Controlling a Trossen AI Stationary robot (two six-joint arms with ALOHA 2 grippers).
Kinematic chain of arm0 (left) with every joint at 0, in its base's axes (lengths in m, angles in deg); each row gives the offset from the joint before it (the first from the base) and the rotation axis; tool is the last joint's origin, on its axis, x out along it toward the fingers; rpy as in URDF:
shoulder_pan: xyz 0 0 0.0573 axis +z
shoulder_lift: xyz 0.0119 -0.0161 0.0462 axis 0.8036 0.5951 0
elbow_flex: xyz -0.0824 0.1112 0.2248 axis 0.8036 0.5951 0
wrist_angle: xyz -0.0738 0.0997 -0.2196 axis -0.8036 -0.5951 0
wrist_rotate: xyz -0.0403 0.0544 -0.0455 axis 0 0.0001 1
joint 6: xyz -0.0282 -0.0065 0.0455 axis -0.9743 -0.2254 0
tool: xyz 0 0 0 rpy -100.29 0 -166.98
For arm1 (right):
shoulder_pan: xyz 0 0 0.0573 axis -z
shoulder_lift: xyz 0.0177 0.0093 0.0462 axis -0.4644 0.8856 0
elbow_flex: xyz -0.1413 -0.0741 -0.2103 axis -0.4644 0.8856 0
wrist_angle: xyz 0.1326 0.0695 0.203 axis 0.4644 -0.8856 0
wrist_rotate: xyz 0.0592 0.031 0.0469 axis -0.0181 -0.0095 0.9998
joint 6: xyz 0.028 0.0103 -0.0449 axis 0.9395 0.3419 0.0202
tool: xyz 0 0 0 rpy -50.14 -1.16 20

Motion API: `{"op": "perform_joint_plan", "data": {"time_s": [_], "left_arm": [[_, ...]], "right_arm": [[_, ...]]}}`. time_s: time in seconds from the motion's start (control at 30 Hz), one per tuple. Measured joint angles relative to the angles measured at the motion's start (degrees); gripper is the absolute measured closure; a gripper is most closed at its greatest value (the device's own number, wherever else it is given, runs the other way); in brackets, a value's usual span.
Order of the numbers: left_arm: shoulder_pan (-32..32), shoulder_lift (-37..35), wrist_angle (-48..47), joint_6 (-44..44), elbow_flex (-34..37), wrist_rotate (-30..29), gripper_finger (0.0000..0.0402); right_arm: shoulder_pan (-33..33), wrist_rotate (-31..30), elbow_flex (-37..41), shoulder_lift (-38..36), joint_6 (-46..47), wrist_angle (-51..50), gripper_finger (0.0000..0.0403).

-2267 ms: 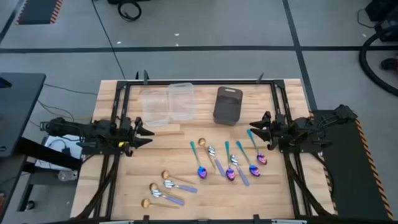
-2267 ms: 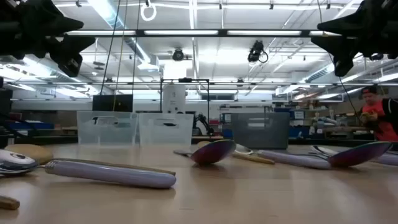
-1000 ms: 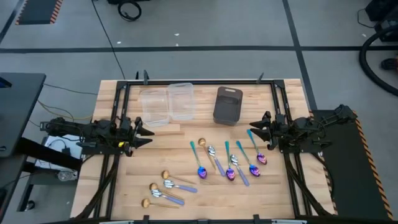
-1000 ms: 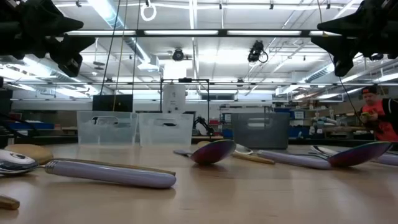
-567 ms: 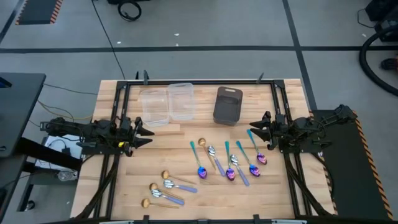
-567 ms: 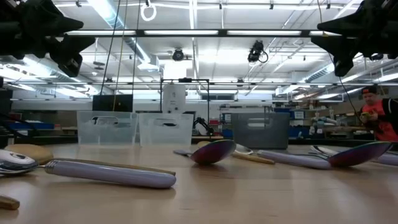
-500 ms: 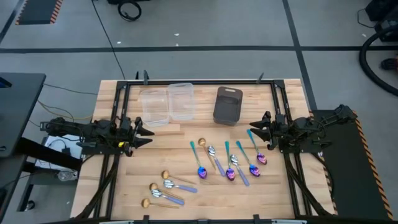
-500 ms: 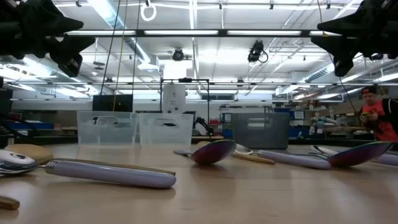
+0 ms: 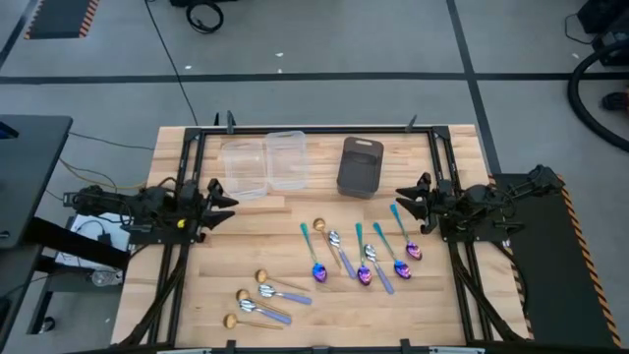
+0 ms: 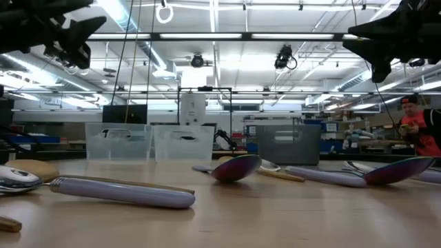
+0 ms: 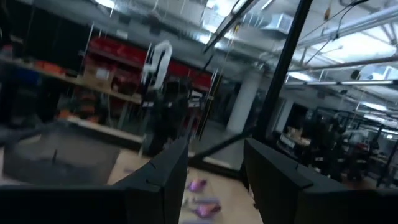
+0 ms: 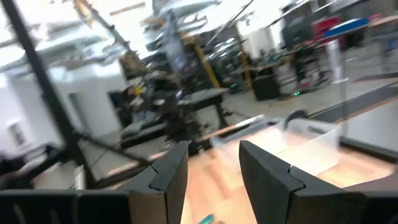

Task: Sort silverware by color (type)
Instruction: Put the blue spoon into the black bin

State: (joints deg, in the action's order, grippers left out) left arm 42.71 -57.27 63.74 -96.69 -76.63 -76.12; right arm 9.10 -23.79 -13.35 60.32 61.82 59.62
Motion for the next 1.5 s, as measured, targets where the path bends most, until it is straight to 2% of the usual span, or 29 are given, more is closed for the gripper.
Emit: {"op": "perform_joint_plan", "data": {"time_s": [0.23, 0.43, 0.53, 0.7, 0.77, 0.87, 0.97, 1.13, 1.27, 1.5], "left_arm": [[0.00, 0.00, 0.51, 4.95, 0.00, -3.86, 0.0237], [0.00, 0.17, -0.95, 2.14, 0.00, -3.85, 0.0237], [0.00, 0.39, -0.73, 2.43, 0.02, -4.21, 0.0237], [0.01, 0.40, -0.45, 3.77, 0.02, -8.37, 0.0237], [0.11, 1.05, -0.38, 4.17, -0.01, -8.39, 0.0237], [1.67, 3.07, -2.18, 4.66, -1.55, -10.99, 0.0244], [5.18, 6.99, -3.97, 6.99, -4.62, -13.98, 0.0256], [8.76, 14.32, -7.19, 8.34, -7.30, -8.39, 0.0264], [7.27, 19.89, -7.47, 4.81, -7.21, -5.20, 0.0265], [1.90, 27.50, -6.16, 2.32, -7.21, -7.56, 0.0262]], "right_arm": [[0.58, -9.38, 0.00, 0.00, 2.64, 6.34, 0.0249], [3.01, -9.85, 0.00, 0.39, 11.89, 7.35, 0.0249], [4.68, -8.91, 0.00, 1.70, 12.26, 7.42, 0.0249], [8.61, -10.29, 0.00, 6.98, 10.65, 8.24, 0.0249], [10.87, -7.78, -0.39, 9.27, 8.74, 9.03, 0.0249], [13.78, -1.87, -2.82, 14.01, 7.93, 8.83, 0.0249], [15.37, 1.02, -5.72, 21.04, 6.12, 8.45, 0.0250], [15.43, 3.71, -12.29, 33.93, 2.21, 6.52, 0.0252], [12.88, 5.40, -19.41, 44.25, 4.41, -0.97, 0.0252], [7.41, 1.99, -33.73, 60.19, 6.34, -15.07, 0.0252]]}}
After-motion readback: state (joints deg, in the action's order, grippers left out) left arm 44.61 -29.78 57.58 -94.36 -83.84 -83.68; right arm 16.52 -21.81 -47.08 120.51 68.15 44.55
